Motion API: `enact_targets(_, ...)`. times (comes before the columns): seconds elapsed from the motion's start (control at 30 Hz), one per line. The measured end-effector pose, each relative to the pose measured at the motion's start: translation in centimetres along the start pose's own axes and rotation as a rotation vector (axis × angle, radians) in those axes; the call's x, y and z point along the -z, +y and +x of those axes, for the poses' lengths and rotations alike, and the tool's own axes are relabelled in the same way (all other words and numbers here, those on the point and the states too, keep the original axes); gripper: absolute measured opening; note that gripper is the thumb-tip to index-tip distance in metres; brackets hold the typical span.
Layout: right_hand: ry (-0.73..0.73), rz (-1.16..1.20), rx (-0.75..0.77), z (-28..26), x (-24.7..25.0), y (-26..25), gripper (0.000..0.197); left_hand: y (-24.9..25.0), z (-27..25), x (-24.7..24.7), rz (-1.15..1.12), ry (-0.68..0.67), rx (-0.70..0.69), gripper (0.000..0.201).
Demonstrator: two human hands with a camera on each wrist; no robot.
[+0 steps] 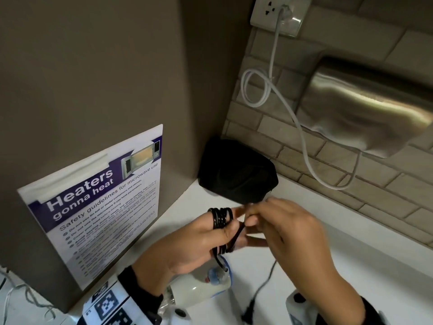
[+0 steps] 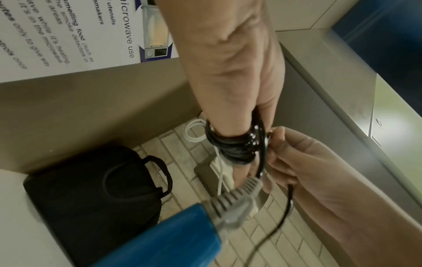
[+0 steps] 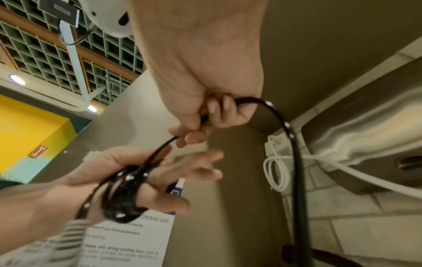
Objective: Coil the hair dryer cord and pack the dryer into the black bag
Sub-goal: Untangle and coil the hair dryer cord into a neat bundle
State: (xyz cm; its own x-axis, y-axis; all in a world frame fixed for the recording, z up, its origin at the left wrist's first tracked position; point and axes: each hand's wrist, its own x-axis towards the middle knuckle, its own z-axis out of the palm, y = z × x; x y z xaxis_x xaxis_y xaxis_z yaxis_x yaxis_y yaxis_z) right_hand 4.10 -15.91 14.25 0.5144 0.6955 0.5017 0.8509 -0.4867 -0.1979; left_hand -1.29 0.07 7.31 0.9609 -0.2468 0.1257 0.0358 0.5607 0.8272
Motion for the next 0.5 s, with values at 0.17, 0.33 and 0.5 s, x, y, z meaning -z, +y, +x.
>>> enact_targets(0.17,0.023,0.245,-0.030,2.0,-1.7,1.3,0.014,-0.1,-0.6,-0.8,0.059,-0.231,0.059,0.037)
enact_targets(0.33,-0.044,0.493,-0.138,2.1,-4.7,2.6,0.015,0.2,-1.0,-0.9,-0.009,-0.208,0.062,0.026)
enact_targets(0.5,-0.252,0.801,-0.237,-0.3,-6.2,3.9,0.021,0.5,-1.1,-1.1,-0.012,-0.143,-0.007,0.026)
